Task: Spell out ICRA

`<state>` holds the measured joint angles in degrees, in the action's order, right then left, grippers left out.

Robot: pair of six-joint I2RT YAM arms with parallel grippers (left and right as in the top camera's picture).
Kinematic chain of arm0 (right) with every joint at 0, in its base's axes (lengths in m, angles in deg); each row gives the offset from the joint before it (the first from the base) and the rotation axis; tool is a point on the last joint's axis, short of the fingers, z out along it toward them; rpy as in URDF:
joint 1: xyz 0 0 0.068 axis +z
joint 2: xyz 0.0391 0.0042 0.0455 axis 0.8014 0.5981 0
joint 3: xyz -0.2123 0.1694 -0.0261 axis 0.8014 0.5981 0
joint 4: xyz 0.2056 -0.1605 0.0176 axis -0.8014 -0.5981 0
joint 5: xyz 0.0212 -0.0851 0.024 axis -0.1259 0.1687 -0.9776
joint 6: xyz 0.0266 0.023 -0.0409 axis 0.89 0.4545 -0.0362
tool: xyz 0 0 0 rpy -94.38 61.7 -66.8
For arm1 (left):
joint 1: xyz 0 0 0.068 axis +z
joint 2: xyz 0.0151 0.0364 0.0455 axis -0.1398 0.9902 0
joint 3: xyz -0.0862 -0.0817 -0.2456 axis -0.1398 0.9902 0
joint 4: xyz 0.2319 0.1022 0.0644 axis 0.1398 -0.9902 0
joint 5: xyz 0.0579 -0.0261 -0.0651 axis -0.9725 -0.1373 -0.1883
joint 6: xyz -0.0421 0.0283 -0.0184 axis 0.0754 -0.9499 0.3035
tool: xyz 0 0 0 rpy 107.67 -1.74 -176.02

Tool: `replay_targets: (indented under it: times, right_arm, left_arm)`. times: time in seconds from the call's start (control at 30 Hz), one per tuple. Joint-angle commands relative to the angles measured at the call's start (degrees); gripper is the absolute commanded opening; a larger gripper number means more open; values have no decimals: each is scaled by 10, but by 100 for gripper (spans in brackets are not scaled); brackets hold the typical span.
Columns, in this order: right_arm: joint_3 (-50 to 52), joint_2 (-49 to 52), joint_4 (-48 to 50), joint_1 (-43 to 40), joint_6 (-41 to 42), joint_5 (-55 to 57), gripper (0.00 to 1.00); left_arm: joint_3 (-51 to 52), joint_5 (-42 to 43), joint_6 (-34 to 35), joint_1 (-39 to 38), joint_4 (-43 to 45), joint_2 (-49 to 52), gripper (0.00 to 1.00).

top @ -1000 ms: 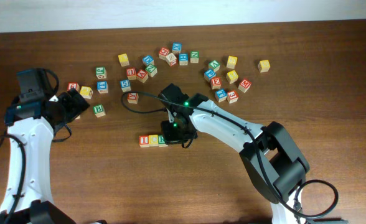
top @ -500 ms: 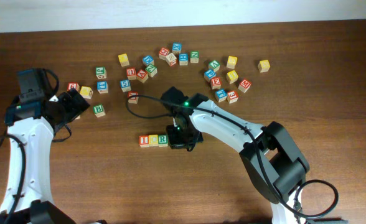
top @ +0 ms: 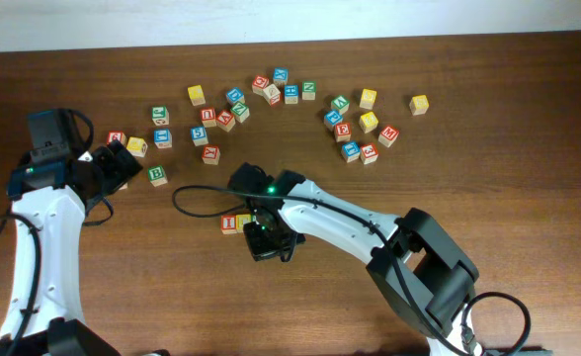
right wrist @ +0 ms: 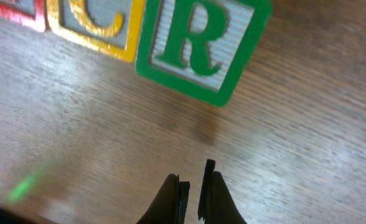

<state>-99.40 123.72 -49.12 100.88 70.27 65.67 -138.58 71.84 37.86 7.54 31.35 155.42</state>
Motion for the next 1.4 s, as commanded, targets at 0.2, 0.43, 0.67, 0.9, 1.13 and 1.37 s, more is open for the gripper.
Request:
replay_targets:
  times: [0.2,0.43,0.67,0.9,1.13,1.37]
  right_arm:
    - [11,5,41,1,5,16,4]
    - [17,5,66,1,5,16,4]
    - [17,5,79,1,5,16,4]
    - [17,5,92,1,5,16,4]
    - [17,5,102,1,5,16,4]
    - [17,5,106,1,5,16,4]
  left_arm:
    - [-2,4,1,3,-1,2,99]
    - [-2,4,1,3,-1,2,99]
    - [-2,4,1,3,-1,2,99]
    - [-2,4,1,3,-1,2,99]
    - [-2,4,1,3,-1,2,99]
    - [-2,4,1,3,-1,2,99]
